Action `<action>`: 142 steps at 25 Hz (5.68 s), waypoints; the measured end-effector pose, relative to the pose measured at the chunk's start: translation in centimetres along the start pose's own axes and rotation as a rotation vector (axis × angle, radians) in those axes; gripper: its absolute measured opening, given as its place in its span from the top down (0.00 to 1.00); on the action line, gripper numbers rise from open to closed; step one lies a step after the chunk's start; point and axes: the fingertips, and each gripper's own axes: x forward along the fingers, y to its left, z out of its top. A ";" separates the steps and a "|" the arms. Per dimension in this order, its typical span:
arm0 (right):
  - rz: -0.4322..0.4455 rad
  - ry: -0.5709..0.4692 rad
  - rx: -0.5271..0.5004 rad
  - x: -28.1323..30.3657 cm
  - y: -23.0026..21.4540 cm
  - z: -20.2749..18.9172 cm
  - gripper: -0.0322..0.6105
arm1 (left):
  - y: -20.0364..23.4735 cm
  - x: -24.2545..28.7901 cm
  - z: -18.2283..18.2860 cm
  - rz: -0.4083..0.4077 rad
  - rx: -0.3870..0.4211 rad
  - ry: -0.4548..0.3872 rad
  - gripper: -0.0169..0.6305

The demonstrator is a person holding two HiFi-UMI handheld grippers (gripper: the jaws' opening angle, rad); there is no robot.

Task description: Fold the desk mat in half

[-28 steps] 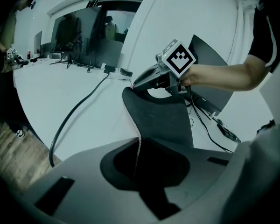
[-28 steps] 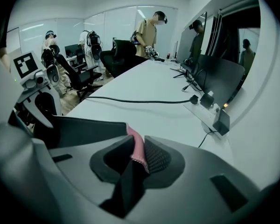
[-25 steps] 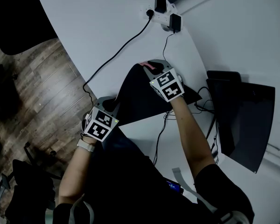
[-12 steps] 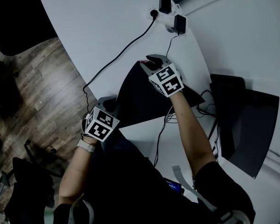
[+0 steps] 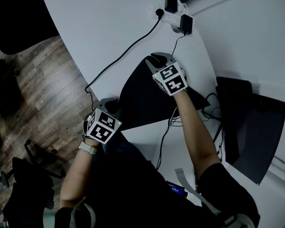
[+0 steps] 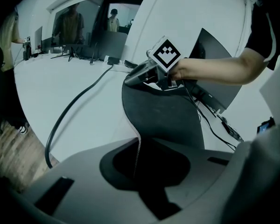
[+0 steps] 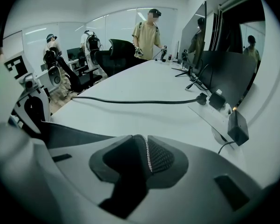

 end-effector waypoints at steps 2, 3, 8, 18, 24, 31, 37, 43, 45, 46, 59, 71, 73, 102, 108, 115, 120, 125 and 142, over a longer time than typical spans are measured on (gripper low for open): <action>-0.002 0.003 -0.003 0.3 -0.2 -0.2 0.79 | 0.1 0.1 -0.1 0.001 -0.003 0.001 0.90; -0.003 0.005 -0.004 0.5 -0.3 -0.3 0.78 | 0.1 0.1 -0.1 0.001 -0.005 0.000 0.90; -0.007 -0.003 0.011 0.8 -0.9 -0.5 0.72 | 0.4 0.1 -0.1 0.017 -0.005 -0.002 0.86; -0.040 -0.017 0.035 0.6 -2.1 -0.6 0.59 | 1.0 -0.2 -0.1 0.078 -0.016 -0.021 0.78; -0.065 -0.026 0.033 -0.1 -2.1 -0.2 0.58 | 1.3 -0.7 -0.3 0.106 -0.005 -0.014 0.62; -0.080 -0.047 0.033 -1.6 -1.4 1.0 0.58 | 1.3 -2.3 0.2 0.129 -0.015 -0.048 0.59; -0.065 -0.077 0.043 -3.6 0.6 2.2 0.60 | 1.8 -5.0 1.0 0.180 -0.024 -0.105 0.59; -0.048 -0.111 0.050 -5.9 3.0 3.2 0.70 | 1.6 -8.1 1.2 0.222 -0.039 -0.161 0.63; -0.045 -0.124 0.045 -6.9 4.0 3.6 0.74 | 1.5 -9.2 1.1 0.238 -0.052 -0.182 0.70; -0.044 -0.132 0.044 -7.4 4.5 3.8 0.76 | 1.4 -9.9 1.1 0.249 -0.056 -0.194 0.72; -0.013 -0.257 0.049 -13.8 10.2 7.9 0.89 | 1.4 -18.5 2.1 0.350 -0.153 -0.398 0.96; 0.027 -0.406 0.026 -20.3 17.6 13.3 0.90 | -0.3 -27.5 0.8 0.431 -0.170 -0.509 0.96; 0.039 -0.430 0.018 -21.3 18.9 14.2 0.90 | -0.4 -29.0 0.7 0.447 -0.170 -0.532 0.96; 0.213 -0.698 -0.083 -30.1 35.4 21.5 0.90 | -3.6 -43.5 -2.0 0.623 -0.078 -0.728 0.96; 0.246 -0.710 -0.092 -30.3 37.4 21.3 0.90 | -4.5 -44.2 -3.0 0.633 -0.065 -0.735 0.96; 0.261 -0.716 -0.113 -30.5 38.4 21.1 0.89 | -5.6 -45.1 -3.2 0.644 -0.048 -0.759 0.96; 0.258 -0.712 -0.104 -30.5 37.9 20.3 0.89 | -5.9 -44.7 -3.5 0.651 -0.050 -0.765 0.96; 0.241 -0.701 -0.080 -30.4 37.1 19.3 0.89 | -6.0 -44.0 -3.4 0.644 -0.042 -0.762 0.96; 0.236 -0.676 -0.083 -30.1 36.0 18.1 0.89 | -6.0 -43.1 -3.0 0.646 -0.081 -0.767 0.96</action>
